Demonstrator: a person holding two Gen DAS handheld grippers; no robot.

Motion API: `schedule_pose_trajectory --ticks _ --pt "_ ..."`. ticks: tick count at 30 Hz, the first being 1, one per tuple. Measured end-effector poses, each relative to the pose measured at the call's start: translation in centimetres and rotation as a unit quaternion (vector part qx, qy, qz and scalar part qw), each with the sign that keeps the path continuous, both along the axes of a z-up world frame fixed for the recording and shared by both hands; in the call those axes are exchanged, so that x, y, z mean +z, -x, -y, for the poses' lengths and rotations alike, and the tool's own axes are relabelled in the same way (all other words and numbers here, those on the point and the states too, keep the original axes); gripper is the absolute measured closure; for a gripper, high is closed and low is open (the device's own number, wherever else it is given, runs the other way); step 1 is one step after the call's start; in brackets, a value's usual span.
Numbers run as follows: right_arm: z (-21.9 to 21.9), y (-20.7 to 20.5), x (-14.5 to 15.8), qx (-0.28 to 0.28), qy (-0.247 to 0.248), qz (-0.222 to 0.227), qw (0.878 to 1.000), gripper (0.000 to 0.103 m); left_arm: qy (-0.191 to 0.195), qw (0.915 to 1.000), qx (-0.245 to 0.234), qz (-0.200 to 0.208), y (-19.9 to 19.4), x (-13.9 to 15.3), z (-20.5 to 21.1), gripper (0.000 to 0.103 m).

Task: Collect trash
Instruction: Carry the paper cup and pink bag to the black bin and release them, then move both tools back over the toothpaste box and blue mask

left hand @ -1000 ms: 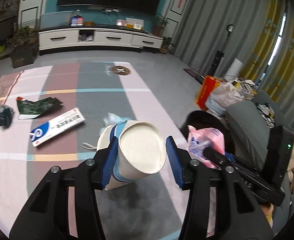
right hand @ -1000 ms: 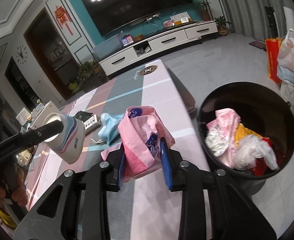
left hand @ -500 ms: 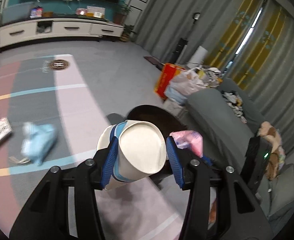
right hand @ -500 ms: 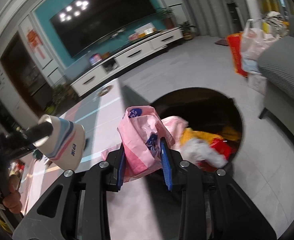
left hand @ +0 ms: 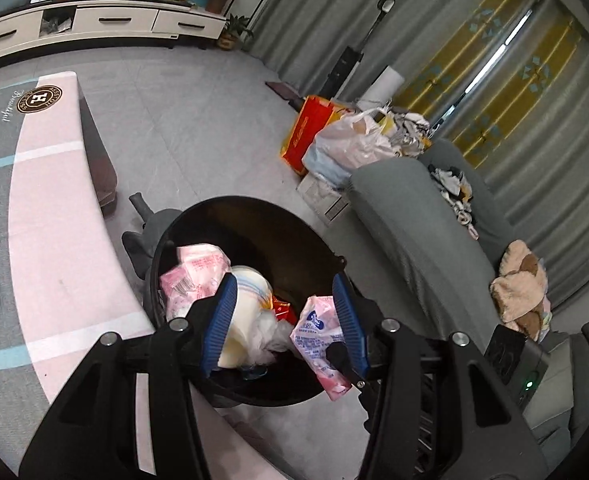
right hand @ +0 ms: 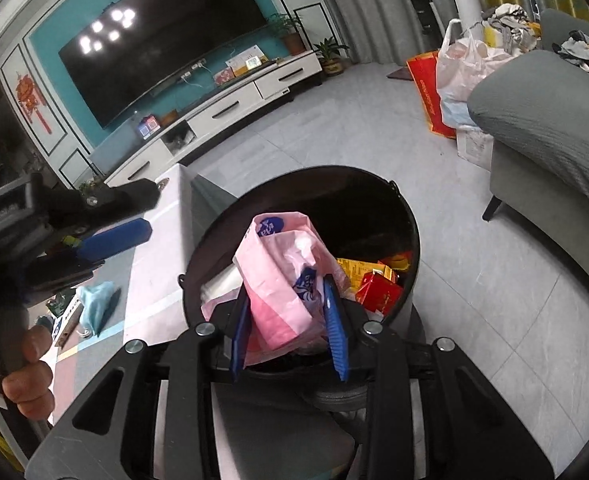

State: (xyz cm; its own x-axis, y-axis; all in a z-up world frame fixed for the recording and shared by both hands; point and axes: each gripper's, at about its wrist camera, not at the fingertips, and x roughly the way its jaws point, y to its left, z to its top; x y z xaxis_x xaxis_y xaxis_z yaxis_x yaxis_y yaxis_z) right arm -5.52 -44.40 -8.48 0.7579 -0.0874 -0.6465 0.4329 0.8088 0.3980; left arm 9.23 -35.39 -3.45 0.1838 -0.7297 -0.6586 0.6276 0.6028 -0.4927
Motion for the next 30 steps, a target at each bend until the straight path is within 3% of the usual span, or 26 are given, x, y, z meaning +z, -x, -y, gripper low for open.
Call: schedule_pose_trajectory --ticks 1,3,4,14,20,30 --pt "0.0 -0.1 -0.1 0.002 -0.002 -0.002 1.000 0.063 -0.002 1.0000 -0.001 0.003 0.1 -0.1 0.0 0.051" --pt "0.2 0.0 -0.3 -0.002 -0.005 -0.005 1.000 0.047 -0.010 0.9999 0.000 0.012 0.4 -0.1 -0.5 0.040" --pt "0.2 0.0 -0.4 -0.003 -0.009 -0.003 1.000 0.045 -0.014 0.9998 0.001 0.015 0.4 -0.2 -0.9 0.038" --pt "-0.9 0.8 1.2 0.006 -0.011 0.011 1.000 0.042 -0.074 0.9929 0.064 0.066 2.1 0.7 -8.4 0.014" --pt "-3.5 0.3 2.3 0.042 -0.003 0.006 0.999 0.041 -0.147 0.9762 0.132 0.088 3.8 0.1 -14.7 0.010" --pt "-10.0 -1.4 2.7 0.125 0.018 -0.030 0.992 0.041 -0.190 0.9494 0.241 0.068 6.2 -1.1 -29.0 0.007"
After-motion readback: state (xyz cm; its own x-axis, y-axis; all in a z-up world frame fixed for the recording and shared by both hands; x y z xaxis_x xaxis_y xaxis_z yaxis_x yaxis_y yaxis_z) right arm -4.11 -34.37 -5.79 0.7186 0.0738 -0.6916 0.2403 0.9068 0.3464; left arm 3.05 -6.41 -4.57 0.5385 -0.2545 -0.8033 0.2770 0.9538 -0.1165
